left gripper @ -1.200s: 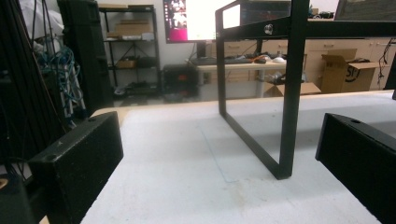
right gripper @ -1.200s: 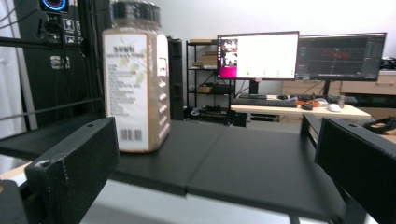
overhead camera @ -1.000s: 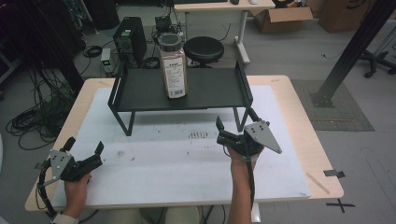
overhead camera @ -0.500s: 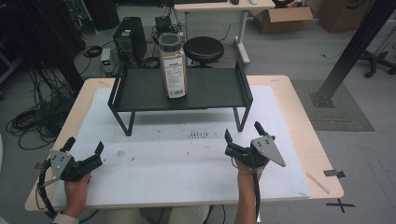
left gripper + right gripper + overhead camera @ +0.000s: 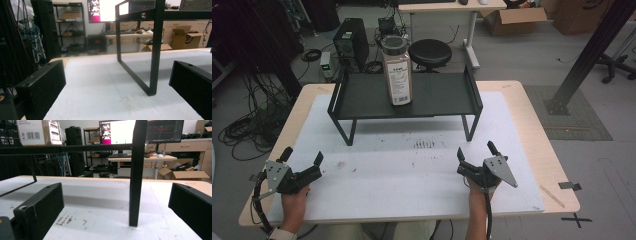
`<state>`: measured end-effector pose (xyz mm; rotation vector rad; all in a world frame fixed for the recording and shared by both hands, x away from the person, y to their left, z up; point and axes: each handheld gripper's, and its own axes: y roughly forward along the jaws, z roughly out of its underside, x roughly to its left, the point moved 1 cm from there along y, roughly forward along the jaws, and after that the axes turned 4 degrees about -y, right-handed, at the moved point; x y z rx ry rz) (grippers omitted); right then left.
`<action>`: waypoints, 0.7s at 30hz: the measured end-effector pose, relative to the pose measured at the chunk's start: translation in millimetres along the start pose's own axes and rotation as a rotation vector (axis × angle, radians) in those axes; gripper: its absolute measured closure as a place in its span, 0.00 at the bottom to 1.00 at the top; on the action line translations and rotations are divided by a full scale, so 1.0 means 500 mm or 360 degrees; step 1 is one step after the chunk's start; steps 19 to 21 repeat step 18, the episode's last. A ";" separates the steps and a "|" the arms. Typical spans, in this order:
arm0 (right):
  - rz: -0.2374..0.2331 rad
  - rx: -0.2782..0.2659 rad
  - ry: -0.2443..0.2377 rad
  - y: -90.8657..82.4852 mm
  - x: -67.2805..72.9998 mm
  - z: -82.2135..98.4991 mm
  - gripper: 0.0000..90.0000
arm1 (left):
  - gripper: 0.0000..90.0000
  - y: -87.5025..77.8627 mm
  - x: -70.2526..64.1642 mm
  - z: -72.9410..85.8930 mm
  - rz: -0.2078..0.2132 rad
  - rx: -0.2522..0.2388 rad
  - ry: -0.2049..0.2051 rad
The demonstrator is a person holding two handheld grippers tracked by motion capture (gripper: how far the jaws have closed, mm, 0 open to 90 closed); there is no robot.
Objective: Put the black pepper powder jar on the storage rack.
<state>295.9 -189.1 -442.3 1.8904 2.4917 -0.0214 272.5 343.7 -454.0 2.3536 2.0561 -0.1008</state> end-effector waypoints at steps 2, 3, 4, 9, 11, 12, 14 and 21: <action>0.0006 -0.0003 -0.0005 -0.003 -0.001 0.005 0.00 | 0.01 0.000 0.000 0.000 -0.0001 0.0000 0.0000; 0.0010 -0.0007 -0.0012 -0.004 -0.001 0.007 0.00 | 0.01 0.000 0.000 0.000 0.0000 -0.0001 0.0000; 0.0012 -0.0011 -0.0015 -0.005 -0.001 0.009 0.00 | 0.01 0.000 0.000 0.000 0.0000 -0.0001 -0.0001; 0.0019 -0.0021 -0.0030 -0.009 0.001 0.019 0.00 | 0.01 0.000 0.000 0.000 0.0000 0.0000 0.0000; 0.0020 -0.0016 -0.0042 -0.009 0.004 0.022 0.00 | 0.01 0.000 0.000 0.000 0.0000 0.0001 0.0000; 0.0022 -0.0021 -0.0050 -0.010 0.005 0.022 0.00 | 0.01 0.000 0.000 0.000 -0.0001 0.0001 0.0002; 0.0028 -0.0024 -0.0056 -0.010 0.006 0.022 0.00 | 0.01 0.000 0.000 0.000 -0.0001 0.0000 0.0000; 0.0025 -0.0021 -0.0064 -0.010 0.007 0.022 0.00 | 0.01 0.000 0.000 0.000 -0.0001 0.0000 0.0001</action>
